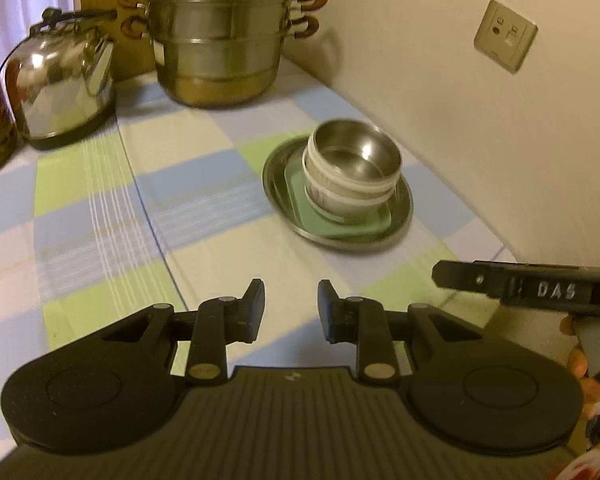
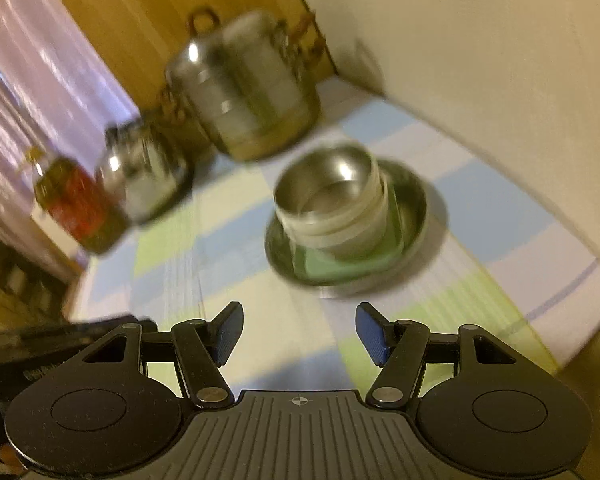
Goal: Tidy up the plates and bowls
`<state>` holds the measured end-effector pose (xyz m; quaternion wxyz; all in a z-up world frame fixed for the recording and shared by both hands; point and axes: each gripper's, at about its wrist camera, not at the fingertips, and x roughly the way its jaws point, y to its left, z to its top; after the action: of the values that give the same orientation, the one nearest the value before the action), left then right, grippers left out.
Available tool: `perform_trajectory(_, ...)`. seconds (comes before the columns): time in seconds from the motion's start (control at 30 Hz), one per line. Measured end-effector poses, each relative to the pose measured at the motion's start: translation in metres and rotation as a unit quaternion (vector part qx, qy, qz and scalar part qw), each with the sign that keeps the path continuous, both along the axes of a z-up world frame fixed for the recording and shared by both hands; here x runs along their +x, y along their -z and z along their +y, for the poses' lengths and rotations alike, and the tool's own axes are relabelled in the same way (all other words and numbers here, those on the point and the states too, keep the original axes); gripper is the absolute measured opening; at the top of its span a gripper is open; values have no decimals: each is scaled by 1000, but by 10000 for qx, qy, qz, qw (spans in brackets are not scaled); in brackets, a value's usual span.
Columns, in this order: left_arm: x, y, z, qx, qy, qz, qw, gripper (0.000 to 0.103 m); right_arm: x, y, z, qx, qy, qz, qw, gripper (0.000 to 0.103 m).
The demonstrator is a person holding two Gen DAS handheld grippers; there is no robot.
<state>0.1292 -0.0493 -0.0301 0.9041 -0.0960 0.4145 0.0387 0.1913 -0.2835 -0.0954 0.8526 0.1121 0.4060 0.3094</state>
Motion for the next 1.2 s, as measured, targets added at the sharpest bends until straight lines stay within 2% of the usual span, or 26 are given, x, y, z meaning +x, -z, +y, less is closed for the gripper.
perform_trajectory(0.1,-13,1,0,18,95,56,9999,25,-20,3,4,-202,-15,65,9998,62)
perform_trajectory(0.23,-30,-1,3,47,185,97,9998,25,-44,6,6,-123,184,334,9992,62)
perform_trajectory(0.47,-63,-2,7,173,395,176,9989,25,-90,5,17,-142,400,475,9980,62)
perform_trajectory(0.9,-122,-2,17,118,895,197,9957,26,-165,1,42,-331,684,404,9963,62)
perform_trajectory(1.2,-145,-5,17,76,1101,123,9938,26,-191,2,48,-379,803,358,9954,62)
